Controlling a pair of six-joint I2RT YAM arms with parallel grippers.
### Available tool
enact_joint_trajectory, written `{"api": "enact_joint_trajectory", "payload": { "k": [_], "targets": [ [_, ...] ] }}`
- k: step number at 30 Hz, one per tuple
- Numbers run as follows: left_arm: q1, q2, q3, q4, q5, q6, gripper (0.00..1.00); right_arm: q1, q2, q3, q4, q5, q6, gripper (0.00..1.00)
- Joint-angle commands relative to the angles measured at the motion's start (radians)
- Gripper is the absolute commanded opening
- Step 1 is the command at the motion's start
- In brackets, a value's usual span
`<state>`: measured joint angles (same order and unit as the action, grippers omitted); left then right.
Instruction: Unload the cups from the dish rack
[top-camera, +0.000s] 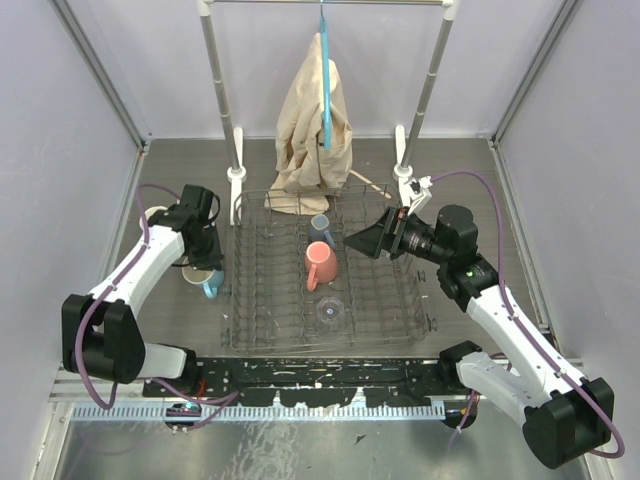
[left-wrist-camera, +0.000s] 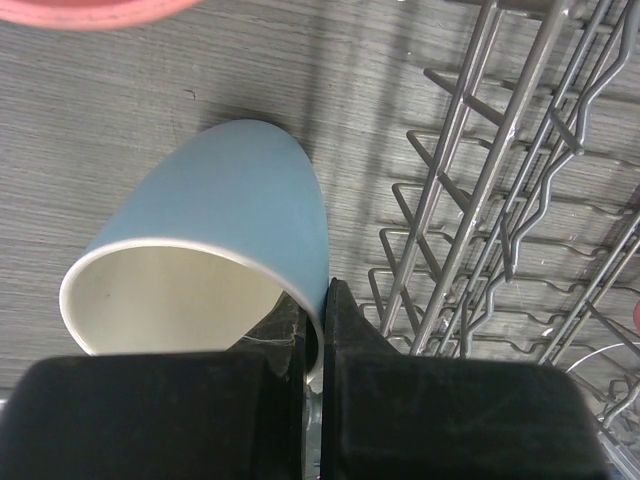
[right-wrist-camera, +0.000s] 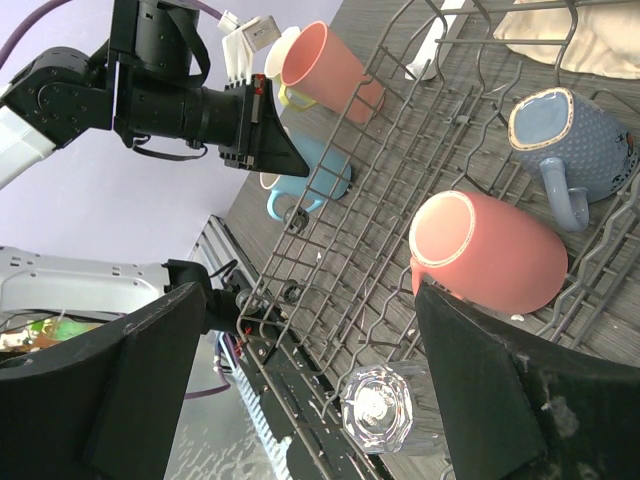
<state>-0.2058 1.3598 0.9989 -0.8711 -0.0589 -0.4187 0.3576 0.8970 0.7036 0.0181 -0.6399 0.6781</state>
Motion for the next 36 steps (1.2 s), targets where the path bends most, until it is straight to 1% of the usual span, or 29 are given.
{"api": "enact_joint_trajectory", "payload": {
  "k": [1,5,6,8,10,13,15,17,18,23,25,29,32,36],
  "targets": [
    [0.007,0.02,0.024,-0.001,-0.011,0.016,0.0,-0.006,-0.009,0.013,0.045,-0.004,-0.02,0.92],
    [0.006,0.017,0.02,0.004,-0.01,0.012,0.0,-0.006,-0.014,0.007,0.044,-0.006,-0.023,0.92],
    [0.006,0.017,0.021,0.004,-0.009,0.011,0.01,-0.007,-0.012,0.006,0.045,-0.006,-0.023,0.92],
    [0.006,0.012,0.021,0.005,-0.009,0.011,0.09,-0.006,-0.01,0.004,0.044,-0.008,-0.024,0.92],
    [0.006,0.007,0.021,0.007,-0.013,0.008,0.14,-0.007,-0.009,0.001,0.045,-0.007,-0.024,0.92],
    [0.006,-0.002,0.024,0.007,-0.023,0.004,0.14,-0.007,-0.007,0.0,0.045,-0.007,-0.024,0.92],
    [0.006,-0.008,0.029,0.004,-0.024,0.004,0.21,-0.006,-0.006,0.0,0.044,-0.006,-0.025,0.92],
    [0.006,-0.016,0.038,0.003,-0.026,0.003,0.24,-0.007,-0.004,0.002,0.044,-0.006,-0.025,0.92],
    [0.006,-0.019,0.043,0.003,-0.026,0.002,0.27,-0.006,-0.002,0.004,0.045,-0.006,-0.024,0.92],
    [0.007,-0.024,0.066,-0.005,-0.032,0.0,0.28,-0.007,0.008,0.006,0.045,-0.005,-0.025,0.92],
    [0.006,-0.026,0.074,-0.009,-0.028,-0.001,0.32,-0.007,0.011,0.005,0.044,-0.004,-0.026,0.92],
    [0.006,-0.043,0.084,-0.019,-0.017,-0.005,0.49,-0.007,0.015,0.003,0.045,-0.003,-0.025,0.92],
    [0.006,-0.068,0.098,-0.034,-0.013,-0.008,0.54,-0.007,0.018,0.001,0.044,0.001,-0.029,0.92],
    [0.006,-0.135,0.126,-0.063,-0.011,-0.01,0.62,-0.006,0.023,0.0,0.029,0.021,-0.038,0.92]
  ]
}}
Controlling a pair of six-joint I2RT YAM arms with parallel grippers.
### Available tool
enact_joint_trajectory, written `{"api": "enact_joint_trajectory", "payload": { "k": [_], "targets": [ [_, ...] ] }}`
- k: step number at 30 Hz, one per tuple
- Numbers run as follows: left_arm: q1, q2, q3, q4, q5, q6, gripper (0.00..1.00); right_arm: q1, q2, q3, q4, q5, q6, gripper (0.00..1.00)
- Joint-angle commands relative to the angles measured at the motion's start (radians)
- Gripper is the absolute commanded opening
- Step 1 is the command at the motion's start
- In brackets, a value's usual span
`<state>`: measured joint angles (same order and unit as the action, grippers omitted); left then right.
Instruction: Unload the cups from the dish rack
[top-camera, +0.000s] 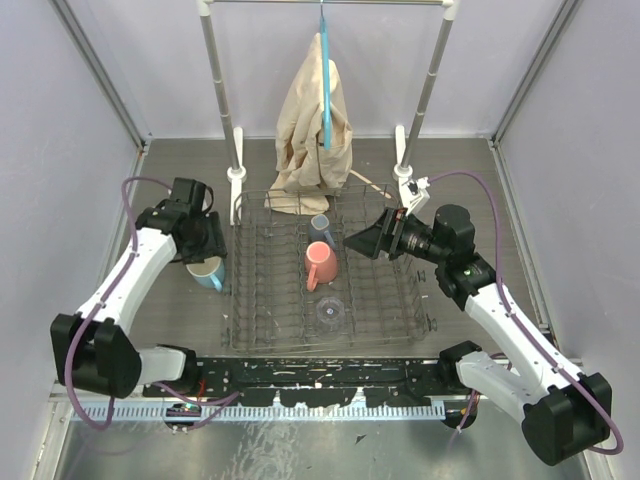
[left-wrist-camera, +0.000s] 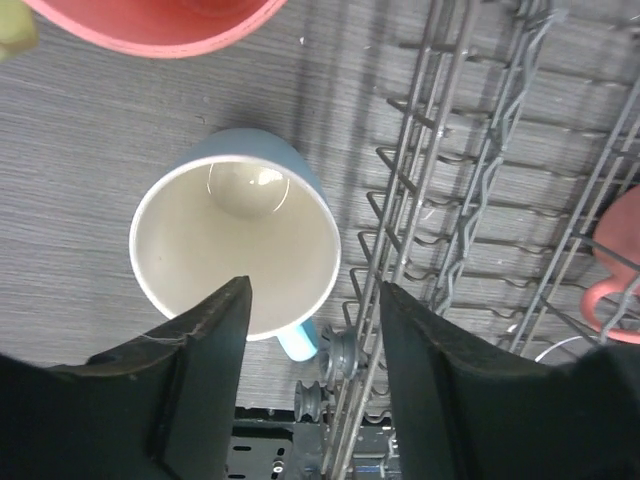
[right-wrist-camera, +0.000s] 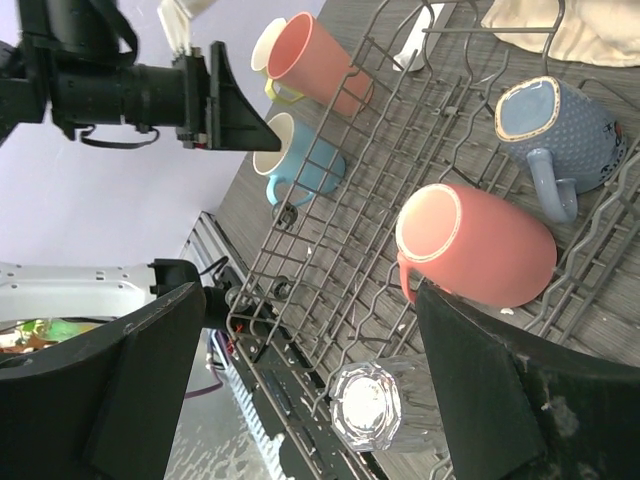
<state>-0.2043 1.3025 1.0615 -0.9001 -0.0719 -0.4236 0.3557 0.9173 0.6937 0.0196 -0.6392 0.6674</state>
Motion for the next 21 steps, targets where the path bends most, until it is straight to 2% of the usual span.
{"api": "enact_joint_trajectory", "payload": {
  "k": [1,5,11,18,21],
  "targets": [
    [0.005,-0.092,0.071,-0.041,0.004,-0.007,0.65,-0.004,0.007,0.014,0.013,0.032,-0.034,0.92],
    [0.004,-0.18,0.079,-0.042,0.04,-0.037,0.71,-0.004,0.003,0.03,-0.061,0.102,-0.083,0.91],
    [0.002,-0.331,0.041,0.005,0.132,-0.097,0.71,0.048,0.03,0.07,-0.17,0.222,-0.142,0.89],
    [0.0,-0.437,-0.015,0.029,0.189,-0.112,0.7,0.272,0.125,0.16,-0.315,0.495,-0.204,0.88],
    [-0.001,-0.457,-0.042,0.036,0.214,-0.109,0.7,0.314,0.193,0.2,-0.334,0.549,-0.208,0.88]
  ]
}}
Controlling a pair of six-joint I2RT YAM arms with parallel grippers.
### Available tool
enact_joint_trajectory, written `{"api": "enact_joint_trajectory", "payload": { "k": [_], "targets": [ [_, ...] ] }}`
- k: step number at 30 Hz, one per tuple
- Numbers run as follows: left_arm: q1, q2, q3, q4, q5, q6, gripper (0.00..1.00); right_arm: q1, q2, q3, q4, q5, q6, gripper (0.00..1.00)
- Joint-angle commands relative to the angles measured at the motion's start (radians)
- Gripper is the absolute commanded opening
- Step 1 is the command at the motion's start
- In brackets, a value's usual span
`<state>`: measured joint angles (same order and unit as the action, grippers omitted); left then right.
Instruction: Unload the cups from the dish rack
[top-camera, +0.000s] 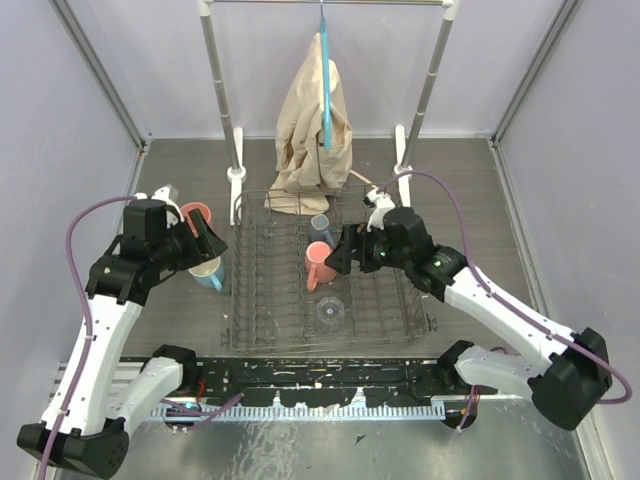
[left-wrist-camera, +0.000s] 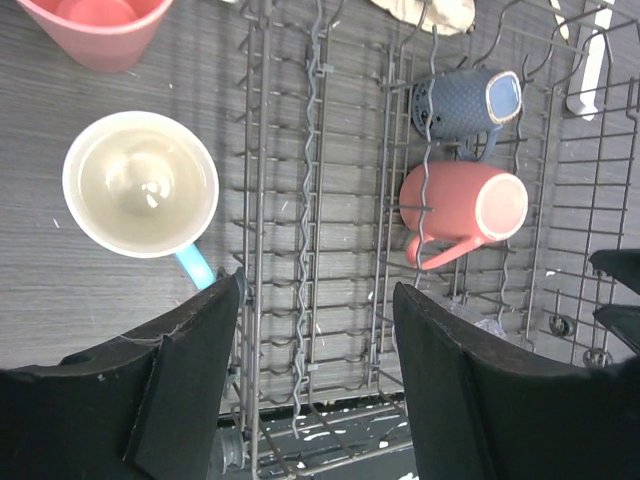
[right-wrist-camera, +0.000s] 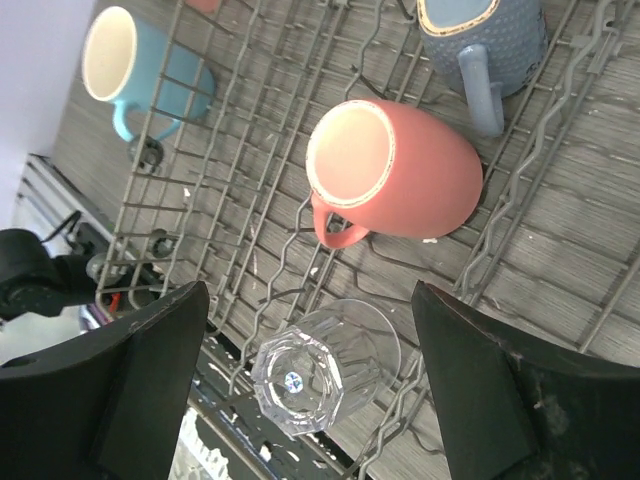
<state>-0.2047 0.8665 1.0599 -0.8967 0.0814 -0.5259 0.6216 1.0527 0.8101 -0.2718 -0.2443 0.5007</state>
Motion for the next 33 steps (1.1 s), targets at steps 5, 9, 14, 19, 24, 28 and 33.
{"api": "enact_joint_trajectory", "payload": {
  "k": [5,9,14,19,24,28,33],
  "targets": [
    [-0.001,-0.048,-0.079,0.041,0.071,0.009,0.69,0.13,0.178,0.169,-0.093,0.283,-0.058,0.88],
    [-0.001,-0.063,-0.097,0.047,0.08,0.019,0.7,0.181,0.285,0.257,-0.159,0.391,-0.069,0.88],
    [-0.001,-0.071,-0.13,0.067,0.101,0.025,0.7,0.223,0.382,0.331,-0.185,0.453,-0.064,0.88],
    [-0.001,-0.068,-0.147,0.102,0.123,0.038,0.7,0.252,0.474,0.418,-0.232,0.546,-0.068,0.88],
    [-0.001,-0.078,-0.151,0.106,0.129,0.043,0.7,0.274,0.536,0.471,-0.251,0.581,-0.068,0.88],
    [-0.001,-0.091,-0.158,0.112,0.143,0.04,0.7,0.274,0.582,0.501,-0.281,0.597,-0.08,0.88],
    [0.0,-0.102,-0.169,0.119,0.148,0.04,0.71,0.276,0.625,0.512,-0.294,0.604,-0.091,0.88]
  ]
}}
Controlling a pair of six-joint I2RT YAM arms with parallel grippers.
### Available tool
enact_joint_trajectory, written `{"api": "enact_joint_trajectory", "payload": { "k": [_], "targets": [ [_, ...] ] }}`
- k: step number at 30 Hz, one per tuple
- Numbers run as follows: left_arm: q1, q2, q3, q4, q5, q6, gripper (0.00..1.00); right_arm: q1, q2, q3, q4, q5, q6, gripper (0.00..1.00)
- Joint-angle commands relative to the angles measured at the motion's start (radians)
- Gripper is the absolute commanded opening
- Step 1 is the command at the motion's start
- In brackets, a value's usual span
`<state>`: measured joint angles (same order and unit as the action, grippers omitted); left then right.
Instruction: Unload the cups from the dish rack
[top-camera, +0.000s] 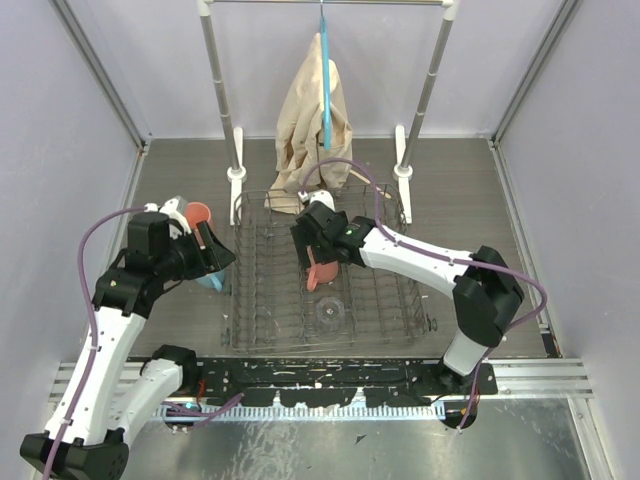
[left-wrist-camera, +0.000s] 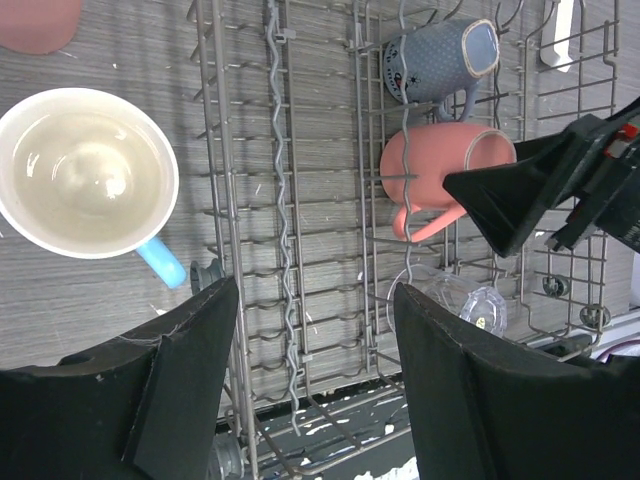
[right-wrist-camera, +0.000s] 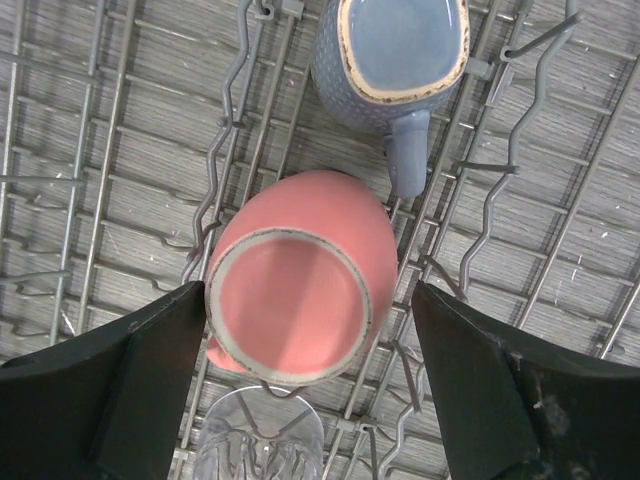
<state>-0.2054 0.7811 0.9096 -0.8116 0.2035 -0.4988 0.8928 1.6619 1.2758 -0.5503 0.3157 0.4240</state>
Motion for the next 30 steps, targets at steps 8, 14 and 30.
{"api": "enact_joint_trajectory", "payload": {
  "k": [8,14,30],
  "targets": [
    [0.0,-0.023,-0.023,0.031,0.028,0.009,0.71,0.005,0.076,0.07,-0.014,0.043,-0.028,0.88],
    [0.0,-0.02,-0.02,0.023,0.025,0.011,0.71,0.005,0.097,0.058,0.003,0.037,-0.036,0.87],
    [0.0,-0.02,-0.027,0.024,0.02,0.005,0.72,0.005,0.095,0.041,0.021,0.016,-0.051,0.09]
  ]
}}
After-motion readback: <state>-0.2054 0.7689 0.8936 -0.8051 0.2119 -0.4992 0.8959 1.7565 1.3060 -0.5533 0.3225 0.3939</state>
